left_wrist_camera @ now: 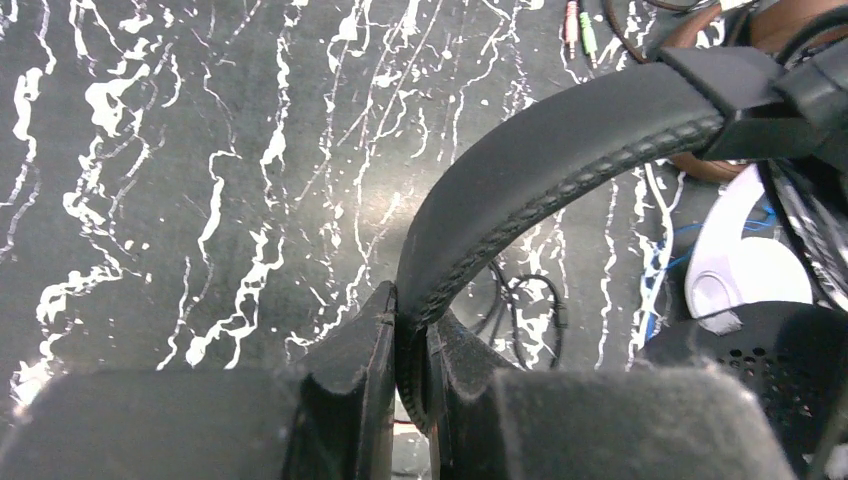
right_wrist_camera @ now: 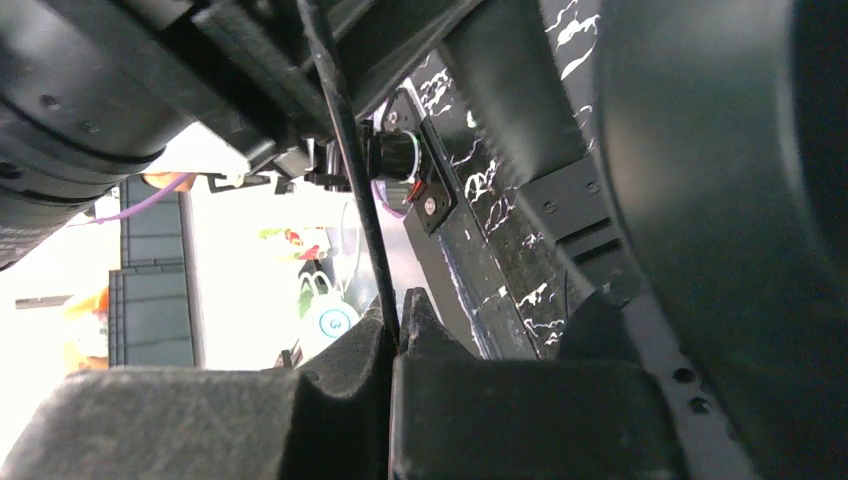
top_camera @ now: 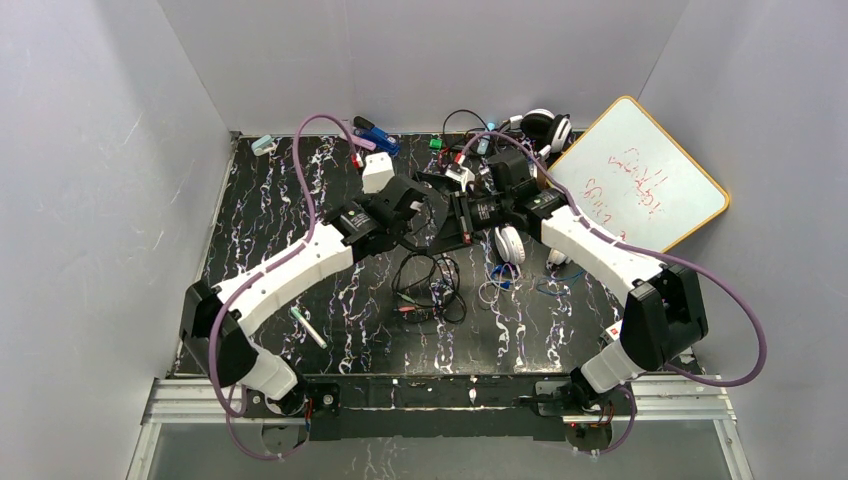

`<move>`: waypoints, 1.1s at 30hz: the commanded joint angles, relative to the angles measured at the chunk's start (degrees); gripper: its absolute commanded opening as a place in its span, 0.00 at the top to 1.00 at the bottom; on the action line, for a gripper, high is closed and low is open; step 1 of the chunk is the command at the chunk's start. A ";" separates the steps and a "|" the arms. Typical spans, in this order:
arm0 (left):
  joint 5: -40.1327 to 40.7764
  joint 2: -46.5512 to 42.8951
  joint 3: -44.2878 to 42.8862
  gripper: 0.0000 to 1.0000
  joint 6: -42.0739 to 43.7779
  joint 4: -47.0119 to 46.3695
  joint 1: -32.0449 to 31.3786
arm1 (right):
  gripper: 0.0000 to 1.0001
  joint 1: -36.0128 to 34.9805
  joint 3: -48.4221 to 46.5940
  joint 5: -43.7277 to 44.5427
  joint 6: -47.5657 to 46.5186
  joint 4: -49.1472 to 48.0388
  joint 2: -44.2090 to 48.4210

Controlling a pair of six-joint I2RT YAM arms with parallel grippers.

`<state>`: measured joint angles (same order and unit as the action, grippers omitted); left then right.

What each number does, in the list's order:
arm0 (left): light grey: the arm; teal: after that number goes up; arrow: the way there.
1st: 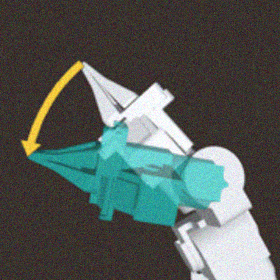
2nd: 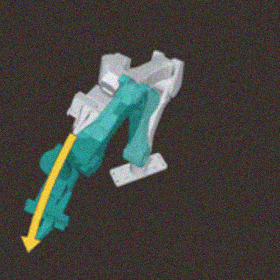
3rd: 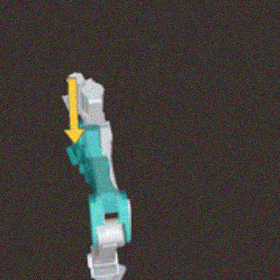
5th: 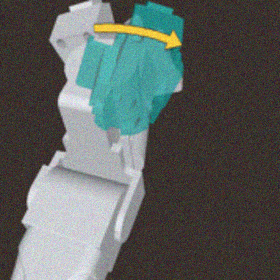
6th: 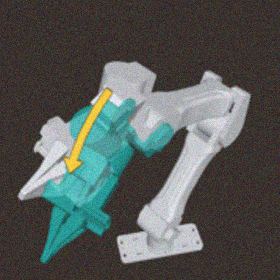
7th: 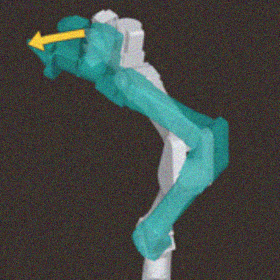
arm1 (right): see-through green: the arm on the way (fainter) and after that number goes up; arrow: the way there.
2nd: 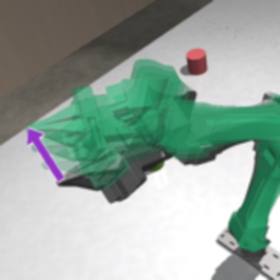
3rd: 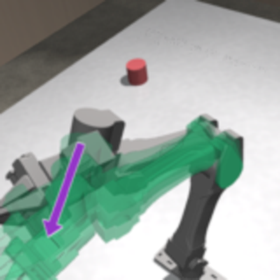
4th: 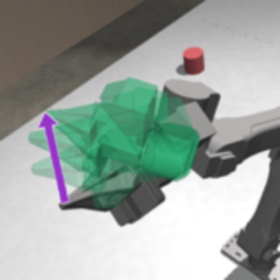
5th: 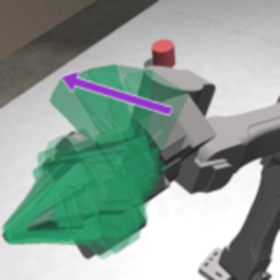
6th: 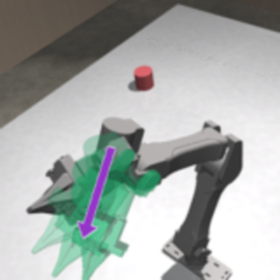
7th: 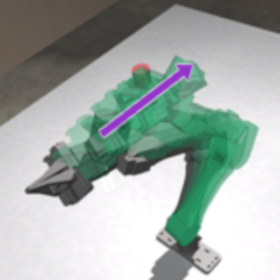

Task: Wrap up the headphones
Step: Wrap the headphones cable around the headphones.

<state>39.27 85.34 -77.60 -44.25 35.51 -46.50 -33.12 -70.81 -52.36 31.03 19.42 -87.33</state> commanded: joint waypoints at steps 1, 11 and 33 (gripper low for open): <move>-2.02 -5.18 1.66 1.00 -5.38 -4.31 1.96 | 0.98 -1.49 3.35 1.47 4.54 -9.24 3.42; -6.75 -7.20 4.59 1.00 -7.18 -7.63 6.00 | 0.99 -7.01 9.85 10.06 6.16 -13.26 5.63; -14.64 -6.56 9.49 1.00 2.48 -17.99 5.10 | 0.99 -10.18 2.91 10.10 2.47 -12.09 -2.40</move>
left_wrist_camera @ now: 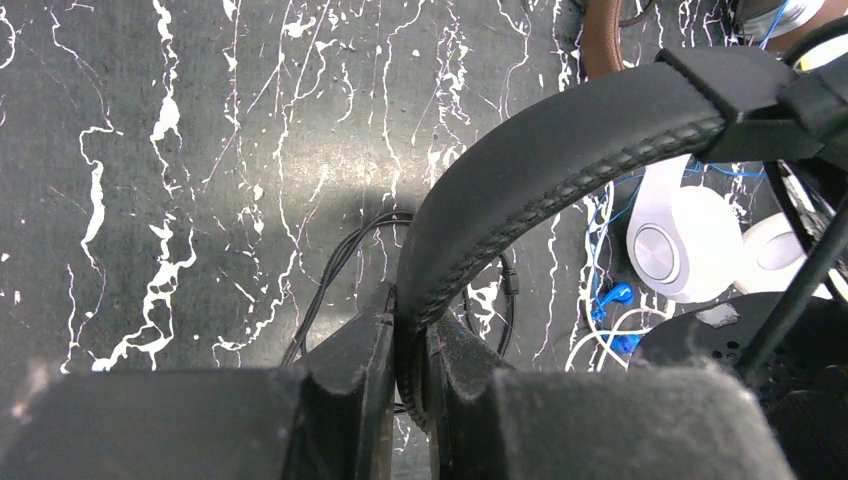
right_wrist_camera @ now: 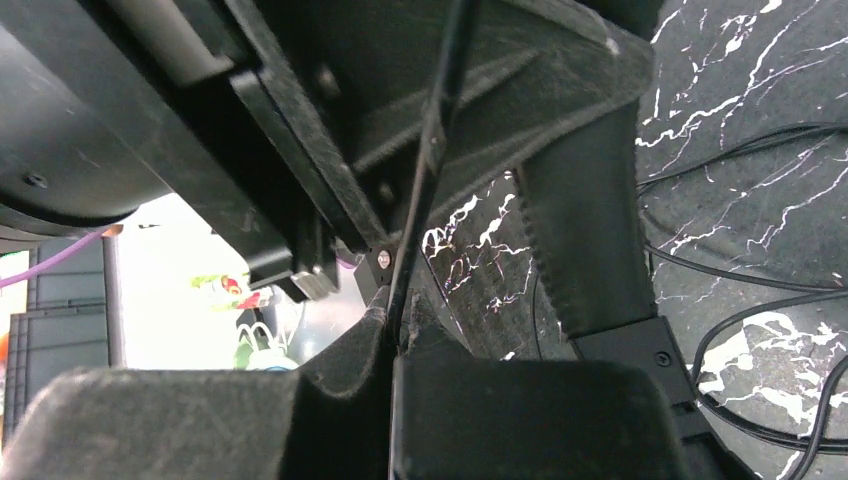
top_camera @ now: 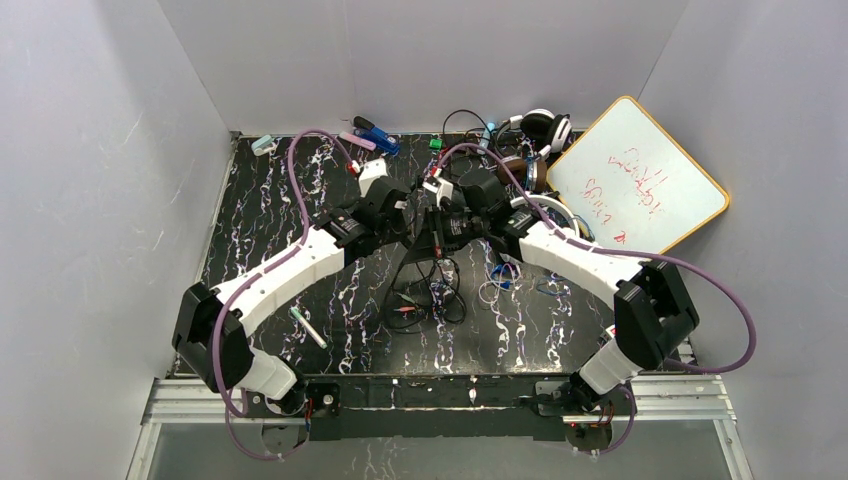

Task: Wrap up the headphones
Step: Wrap the headphones cable around the headphones.

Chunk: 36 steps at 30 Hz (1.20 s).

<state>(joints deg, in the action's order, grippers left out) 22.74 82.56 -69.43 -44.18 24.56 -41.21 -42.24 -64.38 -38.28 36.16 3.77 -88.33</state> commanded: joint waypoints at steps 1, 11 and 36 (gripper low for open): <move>1.68 -3.69 1.64 1.00 3.05 -7.32 -0.27 | 0.99 -1.12 -3.80 -5.02 -2.98 3.47 -1.61; 4.32 -3.36 3.35 1.00 7.03 -8.20 -0.50 | 0.99 -2.33 -1.81 -9.90 -6.65 4.82 0.50; 1.80 -11.05 -0.01 1.00 -2.21 -3.79 7.11 | 0.59 -2.37 17.65 5.68 -0.16 -8.82 16.28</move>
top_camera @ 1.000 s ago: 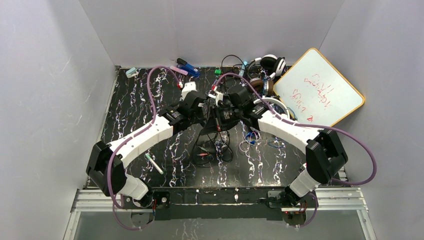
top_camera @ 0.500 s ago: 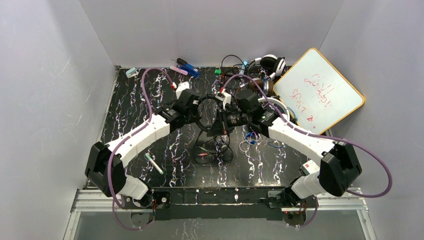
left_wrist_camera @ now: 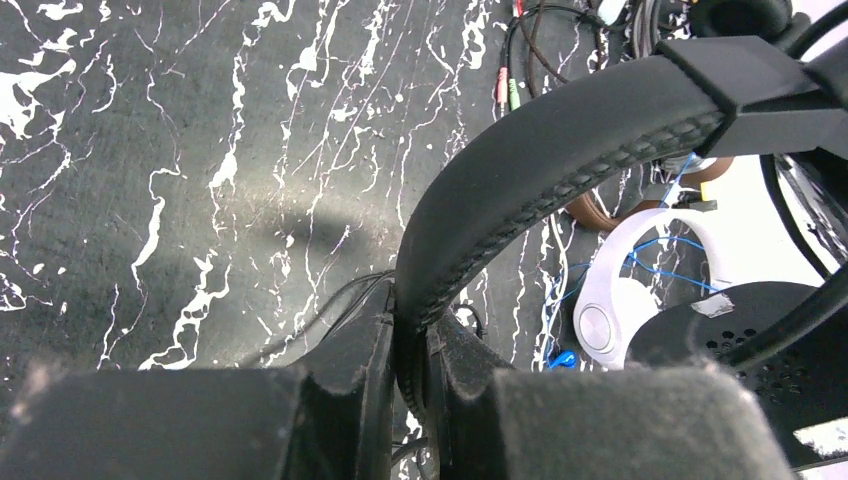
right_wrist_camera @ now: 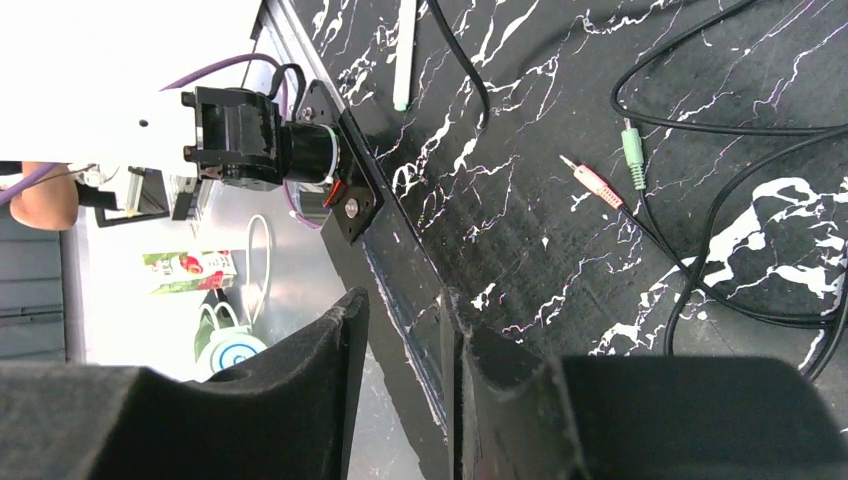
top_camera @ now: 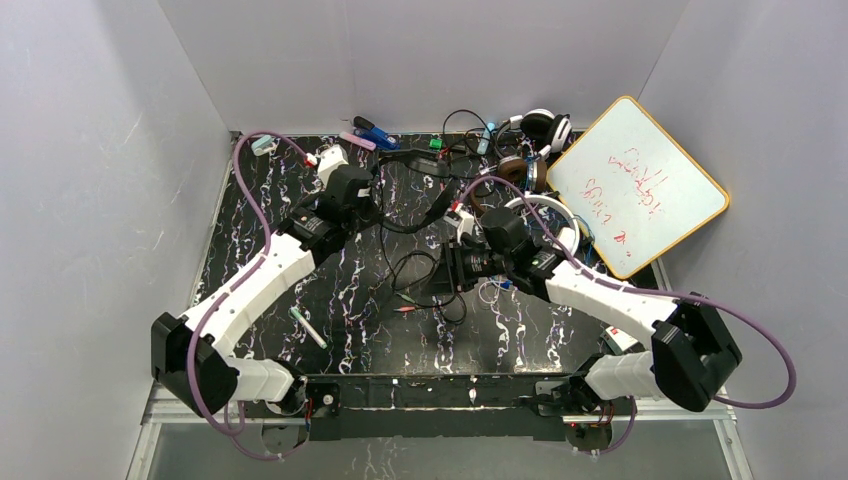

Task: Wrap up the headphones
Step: Wrap the headphones cable around the headphones.

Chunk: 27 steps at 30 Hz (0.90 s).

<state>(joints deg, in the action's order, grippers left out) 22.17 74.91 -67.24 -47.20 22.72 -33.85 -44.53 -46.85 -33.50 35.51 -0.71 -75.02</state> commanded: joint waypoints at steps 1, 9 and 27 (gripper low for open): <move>2.24 -3.52 -1.81 1.00 1.40 -1.98 -0.26 | 0.58 -0.04 -0.59 1.20 0.02 -4.01 3.48; 1.03 -4.61 -0.39 1.00 8.57 -1.71 -0.28 | 0.55 -0.03 -9.08 6.45 -2.42 -4.22 6.56; -3.50 -6.17 1.58 1.00 11.05 -2.57 -0.43 | 0.51 -2.32 -30.71 29.55 3.97 -11.12 -12.14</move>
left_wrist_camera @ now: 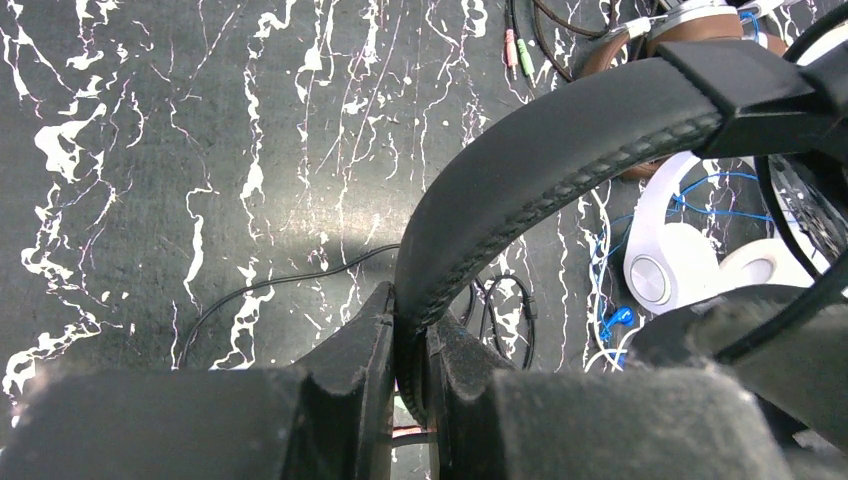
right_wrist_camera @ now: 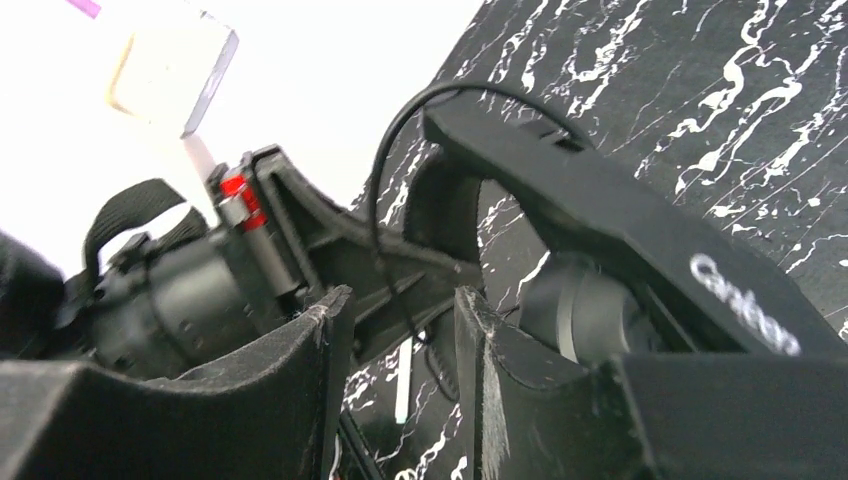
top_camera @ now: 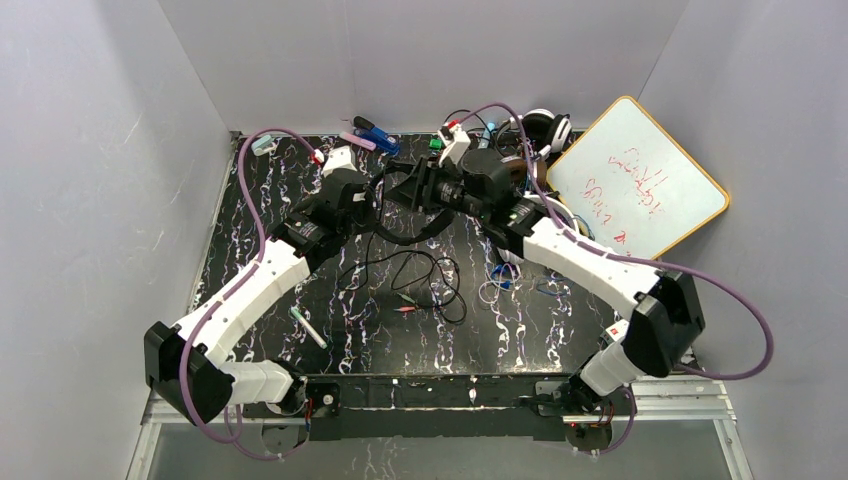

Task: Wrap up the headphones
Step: Wrap the headphones cable around the headphones.

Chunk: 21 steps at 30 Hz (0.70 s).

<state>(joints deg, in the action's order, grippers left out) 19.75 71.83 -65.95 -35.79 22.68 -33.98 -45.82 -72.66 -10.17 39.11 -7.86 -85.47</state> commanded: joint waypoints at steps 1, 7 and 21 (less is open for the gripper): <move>-1.17 -3.14 0.36 1.00 -0.37 -2.57 -0.30 | 0.51 -1.12 -5.34 6.67 0.31 -4.69 -2.30; -1.12 -3.10 0.83 1.00 -0.20 -2.70 -0.30 | 0.52 -2.02 -7.83 7.75 -0.54 -5.30 -4.85; -1.28 -3.19 1.08 1.00 0.16 -2.79 -0.37 | 0.73 -2.78 -12.30 13.27 -2.92 -0.51 -7.99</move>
<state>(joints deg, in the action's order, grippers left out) 18.59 71.79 -65.08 -35.53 22.28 -33.98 -48.14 -80.60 -0.32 37.89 -9.50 -92.77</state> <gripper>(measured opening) 0.097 0.290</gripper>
